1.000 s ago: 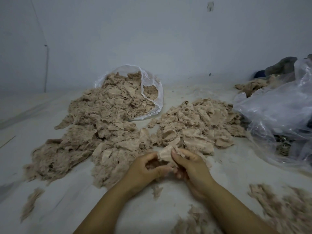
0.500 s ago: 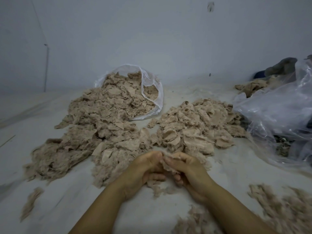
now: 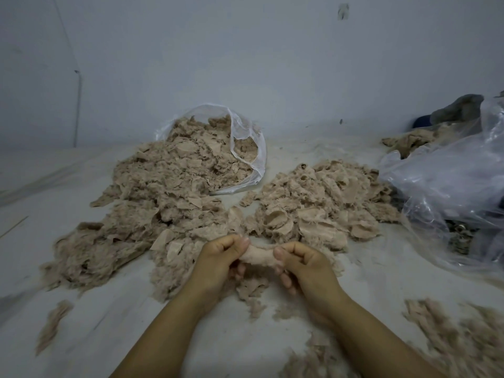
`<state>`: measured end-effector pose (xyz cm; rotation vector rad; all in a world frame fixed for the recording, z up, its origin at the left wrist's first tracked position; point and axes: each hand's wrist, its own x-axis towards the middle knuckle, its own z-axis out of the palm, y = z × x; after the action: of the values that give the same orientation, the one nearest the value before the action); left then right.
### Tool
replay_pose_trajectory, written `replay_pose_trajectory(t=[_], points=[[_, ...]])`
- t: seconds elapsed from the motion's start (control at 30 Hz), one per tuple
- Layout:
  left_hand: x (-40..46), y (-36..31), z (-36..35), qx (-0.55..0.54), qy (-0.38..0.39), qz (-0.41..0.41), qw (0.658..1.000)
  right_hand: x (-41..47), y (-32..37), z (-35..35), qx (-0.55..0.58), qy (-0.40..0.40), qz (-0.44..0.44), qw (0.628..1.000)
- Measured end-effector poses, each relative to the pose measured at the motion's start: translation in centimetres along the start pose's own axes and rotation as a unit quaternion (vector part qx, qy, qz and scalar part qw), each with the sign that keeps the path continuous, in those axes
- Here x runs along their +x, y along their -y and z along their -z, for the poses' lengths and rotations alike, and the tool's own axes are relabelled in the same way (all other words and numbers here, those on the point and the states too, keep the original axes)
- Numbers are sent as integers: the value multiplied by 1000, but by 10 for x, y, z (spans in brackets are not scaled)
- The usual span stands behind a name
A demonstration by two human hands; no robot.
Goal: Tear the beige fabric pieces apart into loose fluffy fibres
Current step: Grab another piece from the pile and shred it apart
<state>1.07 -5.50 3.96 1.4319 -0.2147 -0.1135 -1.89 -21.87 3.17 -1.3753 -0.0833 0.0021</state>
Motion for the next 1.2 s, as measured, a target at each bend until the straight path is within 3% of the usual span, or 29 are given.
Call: replay_pose_trajectory(t=[0.33,0.4,0.43,0.47,0.53,0.57,0.6,0.63,0.7,0.77,0.8,0.87,0.97,1.2], points=[[7,-1,4,-4,-162,-45,986,6,6,8,-39,-38,13,998],[8,1,10,69,-197,-86,974,10,9,12,5,-66,24,997],[7,1,13,158,-174,-114,965,13,11,14,57,-75,28,995],[6,2,14,278,-125,-136,943,17,13,15,135,-73,33,988],[6,8,16,509,-12,-122,852,23,16,14,304,-41,44,951],[8,14,17,573,22,-121,811,25,14,14,338,-28,38,940],[9,16,16,590,28,-129,796,24,9,12,317,-17,27,948],[9,17,16,577,23,-140,804,21,4,10,235,-6,15,972],[11,18,17,497,-3,-152,854,14,-5,5,-47,5,25,999],[11,18,16,401,-23,-142,905,11,-13,1,-287,23,69,955],[11,18,14,363,-27,-136,921,11,-16,-1,-343,23,98,934],[9,16,9,325,-18,-122,938,11,-15,-4,-352,-2,128,927],[8,15,5,293,-19,-121,948,8,-13,-5,-285,-34,84,954],[0,9,-3,117,15,-76,990,3,-7,-5,-106,-6,-5,994]])
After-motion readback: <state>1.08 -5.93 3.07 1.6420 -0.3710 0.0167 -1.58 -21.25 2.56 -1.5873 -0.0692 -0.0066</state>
